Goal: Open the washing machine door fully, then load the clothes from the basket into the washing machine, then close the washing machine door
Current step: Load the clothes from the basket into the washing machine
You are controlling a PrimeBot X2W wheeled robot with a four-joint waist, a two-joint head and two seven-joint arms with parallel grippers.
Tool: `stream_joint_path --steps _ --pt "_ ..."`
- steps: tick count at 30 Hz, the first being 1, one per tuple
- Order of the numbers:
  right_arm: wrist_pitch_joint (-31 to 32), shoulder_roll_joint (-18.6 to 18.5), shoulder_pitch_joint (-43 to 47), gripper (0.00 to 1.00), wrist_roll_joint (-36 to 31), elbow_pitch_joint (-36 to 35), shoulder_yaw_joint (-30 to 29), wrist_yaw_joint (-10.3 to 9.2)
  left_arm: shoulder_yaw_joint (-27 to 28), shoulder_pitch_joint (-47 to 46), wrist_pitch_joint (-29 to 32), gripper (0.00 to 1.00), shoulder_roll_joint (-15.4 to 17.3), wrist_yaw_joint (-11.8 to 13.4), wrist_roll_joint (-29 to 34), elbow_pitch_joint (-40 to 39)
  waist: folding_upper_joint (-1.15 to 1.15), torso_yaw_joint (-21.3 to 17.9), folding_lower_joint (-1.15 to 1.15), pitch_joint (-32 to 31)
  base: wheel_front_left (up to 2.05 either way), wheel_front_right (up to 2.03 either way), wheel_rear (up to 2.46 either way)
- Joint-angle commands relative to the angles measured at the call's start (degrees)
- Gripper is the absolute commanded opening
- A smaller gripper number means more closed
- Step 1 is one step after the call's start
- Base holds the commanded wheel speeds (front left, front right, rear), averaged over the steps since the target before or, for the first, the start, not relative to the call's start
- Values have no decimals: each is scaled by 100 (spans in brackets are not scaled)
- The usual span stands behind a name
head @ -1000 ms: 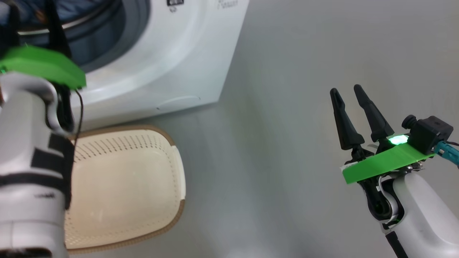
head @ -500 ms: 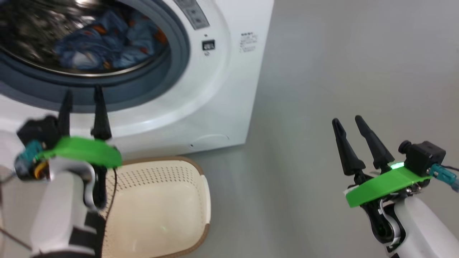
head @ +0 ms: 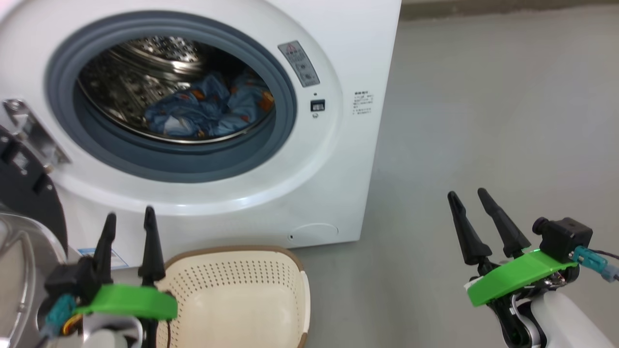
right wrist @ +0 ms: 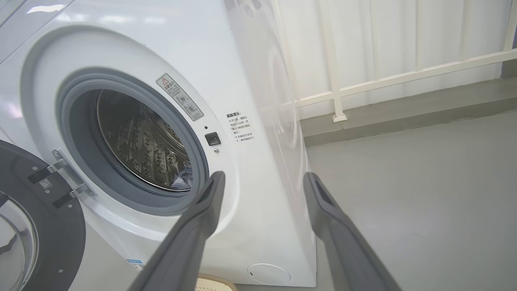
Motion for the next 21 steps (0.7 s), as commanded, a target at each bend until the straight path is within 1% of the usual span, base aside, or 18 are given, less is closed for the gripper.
stream_joint_path --steps 1,9,14,21 --pt "-45 -64 67 100 -61 -104 131 32 179 94 -31 100 84 67 67 -291 0 108 0 -230 0 0 0" --pt "-45 -110 177 100 -118 -107 50 32 148 763 64 100 30 208 7 -1027 0 161 0 -308 0 0 0" --pt "-45 -122 209 100 -162 -114 12 32 146 975 106 100 6 286 -40 -1272 0 165 0 -324 0 0 0" --pt "-45 -139 207 100 -191 -105 -1 32 66 1112 190 100 -52 233 -223 -1439 0 155 0 -344 0 0 0"
